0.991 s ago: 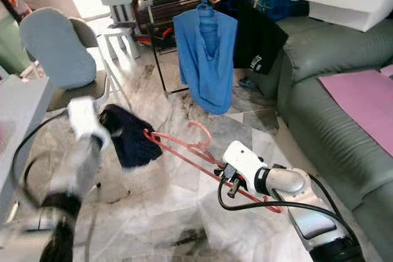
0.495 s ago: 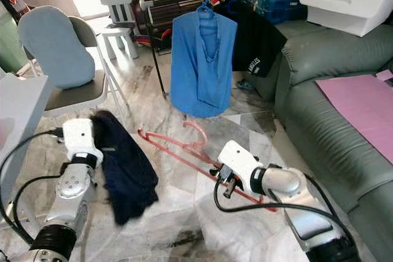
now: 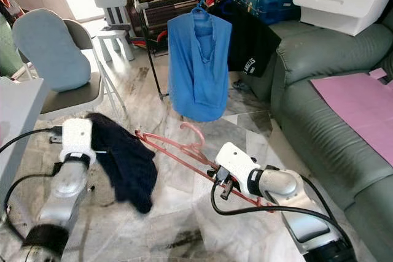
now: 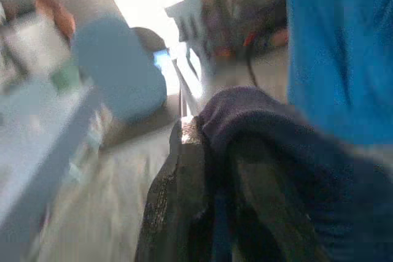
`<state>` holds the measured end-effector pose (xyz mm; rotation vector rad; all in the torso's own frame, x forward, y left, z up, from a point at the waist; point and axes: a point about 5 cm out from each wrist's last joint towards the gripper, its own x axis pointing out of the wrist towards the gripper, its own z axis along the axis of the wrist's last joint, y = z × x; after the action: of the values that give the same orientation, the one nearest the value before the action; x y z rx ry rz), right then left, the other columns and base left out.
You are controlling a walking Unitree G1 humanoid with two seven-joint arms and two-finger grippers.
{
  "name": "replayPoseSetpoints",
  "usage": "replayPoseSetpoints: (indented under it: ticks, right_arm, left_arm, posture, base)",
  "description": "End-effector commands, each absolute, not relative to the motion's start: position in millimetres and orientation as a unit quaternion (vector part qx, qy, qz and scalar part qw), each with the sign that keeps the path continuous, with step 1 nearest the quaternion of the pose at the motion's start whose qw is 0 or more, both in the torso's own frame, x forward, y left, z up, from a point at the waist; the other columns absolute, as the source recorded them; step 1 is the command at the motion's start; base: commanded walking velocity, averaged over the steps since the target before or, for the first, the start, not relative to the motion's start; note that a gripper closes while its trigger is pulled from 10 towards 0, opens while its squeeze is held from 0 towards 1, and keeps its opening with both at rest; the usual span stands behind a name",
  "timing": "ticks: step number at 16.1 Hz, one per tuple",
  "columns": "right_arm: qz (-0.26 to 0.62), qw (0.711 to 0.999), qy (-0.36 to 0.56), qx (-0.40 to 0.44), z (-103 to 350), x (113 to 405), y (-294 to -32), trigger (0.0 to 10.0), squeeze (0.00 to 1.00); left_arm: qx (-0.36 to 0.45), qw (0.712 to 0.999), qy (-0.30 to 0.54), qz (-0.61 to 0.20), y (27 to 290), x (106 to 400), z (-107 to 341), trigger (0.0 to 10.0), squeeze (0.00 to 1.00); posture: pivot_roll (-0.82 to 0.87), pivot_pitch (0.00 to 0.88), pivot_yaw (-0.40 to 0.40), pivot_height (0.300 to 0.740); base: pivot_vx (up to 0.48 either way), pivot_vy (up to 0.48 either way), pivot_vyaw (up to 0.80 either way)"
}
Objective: Hang hanger
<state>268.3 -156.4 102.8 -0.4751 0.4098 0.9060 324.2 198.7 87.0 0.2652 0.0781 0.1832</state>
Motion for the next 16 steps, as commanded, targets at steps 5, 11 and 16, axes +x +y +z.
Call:
replayPoseSetpoints:
  ticks: [5,11,16]
  right_arm:
    - [0.429,0.852,0.181,-0.242,115.8,269.8,-160.6,10.0,0.0]
    - [0.472,0.826,0.2,-0.233,114.6,259.6,-154.9,10.0,0.0]
    - [0.512,0.8,0.221,-0.223,109.1,250.7,-145.9,10.0,0.0]
  left_arm:
    - [0.049,0.988,0.086,0.12,184.4,354.7,118.5,10.0,0.0]
    - [0.03,0.969,0.183,0.164,174.1,359.8,126.0,10.0,0.0]
    - [-0.043,0.958,0.233,0.163,158.8,360.6,134.7,10.0,0.0]
  posture:
    - [-0.12,0.009,0.162,0.74]
    - [-0.12,0.015,0.168,0.74]
    - [-0.12,0.016,0.171,0.74]
  base:
    - [0.0,0.0,0.0]
    - [0.0,0.0,0.0]
    - [0.0,0.0,0.0]
